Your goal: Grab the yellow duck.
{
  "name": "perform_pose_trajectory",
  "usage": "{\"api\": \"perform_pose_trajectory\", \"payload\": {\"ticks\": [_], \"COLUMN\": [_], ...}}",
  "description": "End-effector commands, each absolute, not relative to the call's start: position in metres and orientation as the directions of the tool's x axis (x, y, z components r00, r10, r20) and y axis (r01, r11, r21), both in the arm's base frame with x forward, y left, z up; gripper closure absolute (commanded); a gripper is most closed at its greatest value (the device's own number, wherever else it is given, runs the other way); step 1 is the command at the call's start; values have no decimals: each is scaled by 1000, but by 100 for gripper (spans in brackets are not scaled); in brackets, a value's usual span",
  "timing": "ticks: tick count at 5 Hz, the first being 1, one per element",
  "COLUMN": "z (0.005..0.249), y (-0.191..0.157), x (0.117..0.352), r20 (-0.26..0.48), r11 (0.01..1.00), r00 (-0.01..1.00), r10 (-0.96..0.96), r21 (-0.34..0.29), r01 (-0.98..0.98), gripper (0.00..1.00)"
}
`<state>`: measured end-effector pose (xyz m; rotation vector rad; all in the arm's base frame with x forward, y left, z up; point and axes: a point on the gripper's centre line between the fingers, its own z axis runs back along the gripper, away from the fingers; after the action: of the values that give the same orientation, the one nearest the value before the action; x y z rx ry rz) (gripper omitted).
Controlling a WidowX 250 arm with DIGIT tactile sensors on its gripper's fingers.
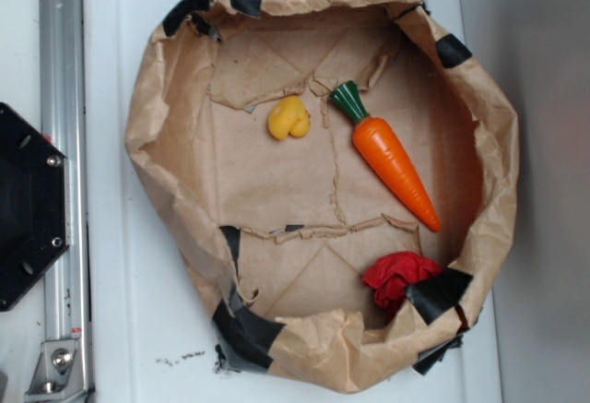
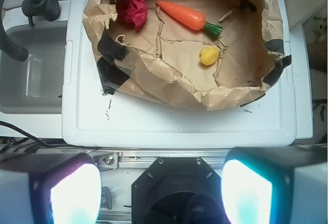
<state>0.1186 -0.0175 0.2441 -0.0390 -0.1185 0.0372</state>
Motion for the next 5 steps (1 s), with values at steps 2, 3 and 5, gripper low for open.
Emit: {"api": "perform_pose_trajectory", "payload": {"ticks": [2, 3, 5], "z": [234, 219, 151], "y": [11, 28, 32], "x": [159, 197, 246], "r20": [57, 65, 66], "r11": [964, 895, 789], "r00": [965, 898, 788], "r10": [255, 436, 612], "r21": [-97, -133, -114], "r01": [-249, -425, -603], "gripper": [0, 0, 0]}}
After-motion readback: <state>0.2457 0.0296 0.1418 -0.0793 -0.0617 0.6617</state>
